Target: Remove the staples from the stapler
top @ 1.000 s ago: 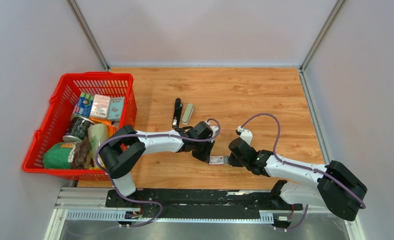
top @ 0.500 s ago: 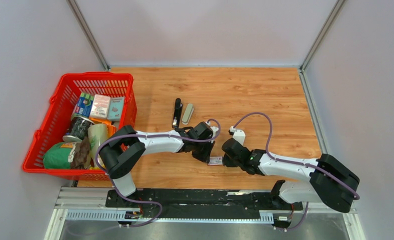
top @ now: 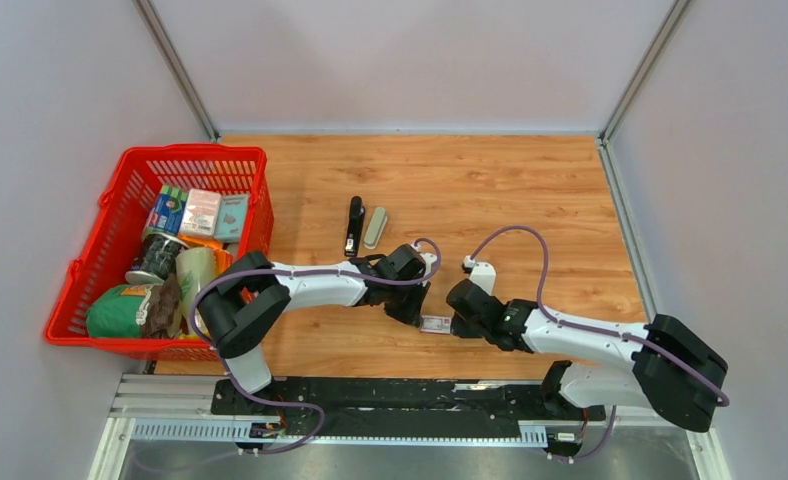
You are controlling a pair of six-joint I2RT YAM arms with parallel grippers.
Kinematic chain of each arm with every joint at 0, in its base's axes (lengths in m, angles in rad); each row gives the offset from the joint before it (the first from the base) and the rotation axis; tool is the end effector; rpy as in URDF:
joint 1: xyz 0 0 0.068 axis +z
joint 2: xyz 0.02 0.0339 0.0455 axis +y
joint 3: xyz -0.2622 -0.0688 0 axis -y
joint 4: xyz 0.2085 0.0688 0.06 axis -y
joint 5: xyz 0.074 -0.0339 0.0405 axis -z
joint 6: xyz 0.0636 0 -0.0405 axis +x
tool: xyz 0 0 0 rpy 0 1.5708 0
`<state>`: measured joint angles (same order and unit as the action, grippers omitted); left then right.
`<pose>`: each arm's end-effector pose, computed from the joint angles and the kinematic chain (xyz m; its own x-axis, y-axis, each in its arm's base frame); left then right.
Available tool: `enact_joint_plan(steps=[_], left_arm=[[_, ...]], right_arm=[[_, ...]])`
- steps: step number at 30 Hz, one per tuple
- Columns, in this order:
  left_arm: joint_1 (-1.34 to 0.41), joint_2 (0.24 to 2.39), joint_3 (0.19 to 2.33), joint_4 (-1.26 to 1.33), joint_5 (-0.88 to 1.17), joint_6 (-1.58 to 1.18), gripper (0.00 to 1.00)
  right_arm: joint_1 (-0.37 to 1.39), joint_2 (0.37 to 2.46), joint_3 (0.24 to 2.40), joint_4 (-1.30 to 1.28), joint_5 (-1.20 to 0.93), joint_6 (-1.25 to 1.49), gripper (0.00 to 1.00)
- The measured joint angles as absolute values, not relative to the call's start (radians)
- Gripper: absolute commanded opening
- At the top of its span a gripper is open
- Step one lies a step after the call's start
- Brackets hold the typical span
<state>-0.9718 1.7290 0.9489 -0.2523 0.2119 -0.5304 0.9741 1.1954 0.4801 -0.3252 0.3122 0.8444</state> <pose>0.1702 -0.2731 0.1515 -0.8568 0.3779 -0.3510 0.5041 0.7573 -0.4151 0.1222 0.1451 0.1499 -0.8452 0.0219 -0.5340 -0.1025 0.9740 0.2021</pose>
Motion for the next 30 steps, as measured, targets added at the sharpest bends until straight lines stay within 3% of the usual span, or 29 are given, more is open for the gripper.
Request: enact_joint_plan(steps=[12, 23, 30], left_arm=[[-0.974, 1.729, 0.949, -0.250, 0.210, -0.530, 0.00], [-0.975, 1.729, 0.949, -0.250, 0.209, -0.530, 0.00], [-0.976, 1.729, 0.949, -0.249, 0.208, -0.530, 0.00]], right_arm=[[0.974, 1.112, 0.480, -0.429, 0.354, 0.851, 0.25], [0.974, 1.119, 0.480, -0.442, 0.371, 0.867, 0.01], [0.974, 1.169, 0.480, -0.405, 0.358, 0.868, 0.00]])
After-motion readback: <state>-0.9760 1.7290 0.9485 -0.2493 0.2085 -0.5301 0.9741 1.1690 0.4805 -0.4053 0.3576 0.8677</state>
